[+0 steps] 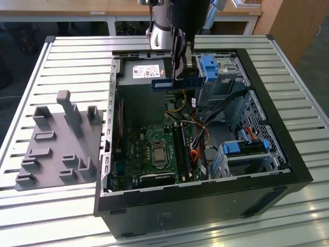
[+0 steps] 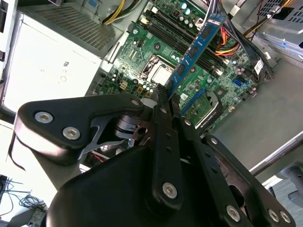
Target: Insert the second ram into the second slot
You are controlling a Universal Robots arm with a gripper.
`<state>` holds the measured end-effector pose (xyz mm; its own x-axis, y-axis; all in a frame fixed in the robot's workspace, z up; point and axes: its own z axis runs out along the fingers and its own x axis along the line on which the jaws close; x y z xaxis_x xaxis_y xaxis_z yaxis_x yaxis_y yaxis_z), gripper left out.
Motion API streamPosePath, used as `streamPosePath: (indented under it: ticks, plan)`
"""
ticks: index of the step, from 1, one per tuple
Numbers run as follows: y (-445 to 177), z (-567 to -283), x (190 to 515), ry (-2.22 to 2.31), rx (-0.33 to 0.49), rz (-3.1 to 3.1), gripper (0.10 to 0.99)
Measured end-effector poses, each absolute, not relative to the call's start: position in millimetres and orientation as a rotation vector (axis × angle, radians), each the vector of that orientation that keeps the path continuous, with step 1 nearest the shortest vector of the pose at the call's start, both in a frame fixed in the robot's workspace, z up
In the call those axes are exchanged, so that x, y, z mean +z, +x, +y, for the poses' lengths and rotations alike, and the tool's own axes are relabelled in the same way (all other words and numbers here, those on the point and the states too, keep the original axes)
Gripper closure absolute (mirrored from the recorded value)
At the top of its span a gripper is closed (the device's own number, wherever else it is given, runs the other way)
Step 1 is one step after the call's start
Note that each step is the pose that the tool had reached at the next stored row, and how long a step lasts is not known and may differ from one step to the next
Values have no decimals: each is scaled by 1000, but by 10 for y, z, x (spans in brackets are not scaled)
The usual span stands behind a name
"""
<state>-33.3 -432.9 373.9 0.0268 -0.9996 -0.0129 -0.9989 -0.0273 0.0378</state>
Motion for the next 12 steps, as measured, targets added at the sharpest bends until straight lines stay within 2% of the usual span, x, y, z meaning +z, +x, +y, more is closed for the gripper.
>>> streamPosePath:
  ticks: [12]
  plan:
    - [-333, -4366, 3739, 2238, -56, -2178, 949]
